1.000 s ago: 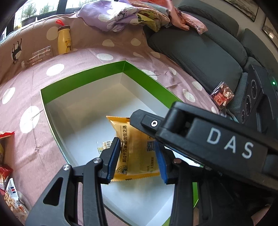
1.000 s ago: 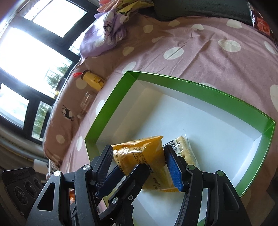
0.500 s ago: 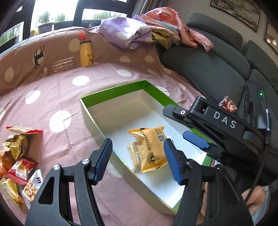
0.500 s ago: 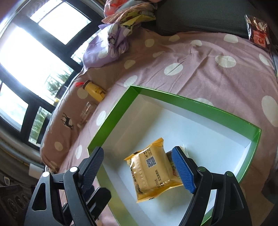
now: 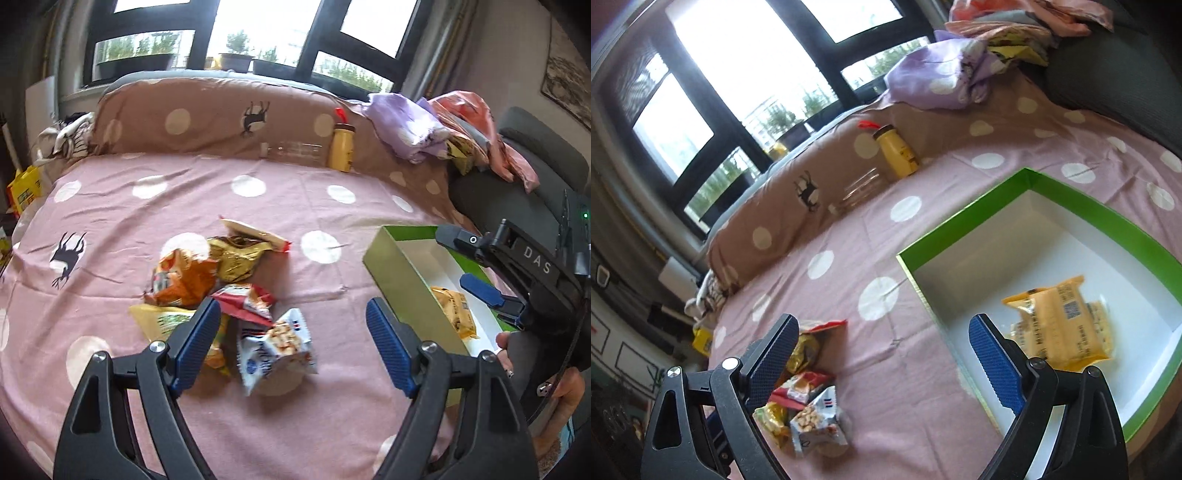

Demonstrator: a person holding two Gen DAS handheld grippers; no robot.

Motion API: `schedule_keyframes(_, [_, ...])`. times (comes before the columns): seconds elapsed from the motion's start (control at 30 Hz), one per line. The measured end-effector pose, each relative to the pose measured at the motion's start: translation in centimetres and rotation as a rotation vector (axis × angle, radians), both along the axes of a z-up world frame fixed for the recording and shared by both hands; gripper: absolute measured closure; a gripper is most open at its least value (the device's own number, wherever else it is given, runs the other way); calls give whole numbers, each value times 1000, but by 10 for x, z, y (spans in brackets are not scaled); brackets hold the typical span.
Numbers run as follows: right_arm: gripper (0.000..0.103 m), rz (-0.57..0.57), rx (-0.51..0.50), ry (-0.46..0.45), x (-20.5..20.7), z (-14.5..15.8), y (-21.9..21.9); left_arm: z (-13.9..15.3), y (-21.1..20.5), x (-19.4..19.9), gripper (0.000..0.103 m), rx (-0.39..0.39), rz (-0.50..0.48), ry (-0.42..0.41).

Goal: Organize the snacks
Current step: 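Move the right tool back toward the remaining snack pile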

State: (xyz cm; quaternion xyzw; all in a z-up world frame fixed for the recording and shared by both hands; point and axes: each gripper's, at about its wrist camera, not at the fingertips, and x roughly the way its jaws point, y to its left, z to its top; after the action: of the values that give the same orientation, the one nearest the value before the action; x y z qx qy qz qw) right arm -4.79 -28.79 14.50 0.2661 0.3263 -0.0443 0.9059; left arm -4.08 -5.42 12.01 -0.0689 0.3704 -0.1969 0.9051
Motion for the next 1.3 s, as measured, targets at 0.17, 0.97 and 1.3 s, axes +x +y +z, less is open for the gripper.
schedule_keyframes(0.17, [9, 78, -45, 55, 17, -11, 36, -18, 30, 12, 22, -3, 104, 40])
schedule_keyframes(0.97, [9, 246, 44, 269, 46, -57, 74, -57, 40, 30, 22, 69, 113, 165])
schedule_keyframes(1.3, [9, 276, 75, 309, 52, -68, 80, -62, 36, 31, 16, 84, 106, 183])
